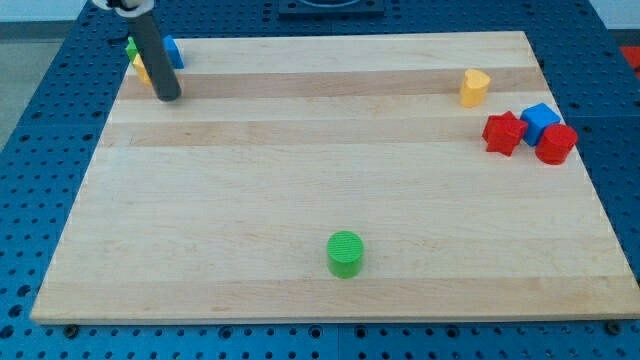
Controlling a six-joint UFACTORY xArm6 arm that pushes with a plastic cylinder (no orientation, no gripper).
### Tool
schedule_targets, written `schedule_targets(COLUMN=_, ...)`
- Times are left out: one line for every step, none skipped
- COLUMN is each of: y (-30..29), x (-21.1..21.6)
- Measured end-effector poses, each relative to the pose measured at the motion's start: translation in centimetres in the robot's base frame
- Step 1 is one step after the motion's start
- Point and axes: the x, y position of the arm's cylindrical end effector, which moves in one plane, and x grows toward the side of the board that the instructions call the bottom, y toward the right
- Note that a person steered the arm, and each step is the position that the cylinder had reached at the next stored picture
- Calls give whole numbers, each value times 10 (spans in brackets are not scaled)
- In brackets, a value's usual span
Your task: Move the blue cube closer to the yellow hexagon
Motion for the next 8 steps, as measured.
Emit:
schedule_targets(y=34, x=18)
schedule_targets(y=36, x=25)
schedule_targets(y=80, x=78)
schedule_targets(y=132, x=120)
schedule_targets(y=201, x=163)
schedule_targets(y=271, x=203)
schedule_targets(y=355, x=215)
schedule_targets(y=445, x=207)
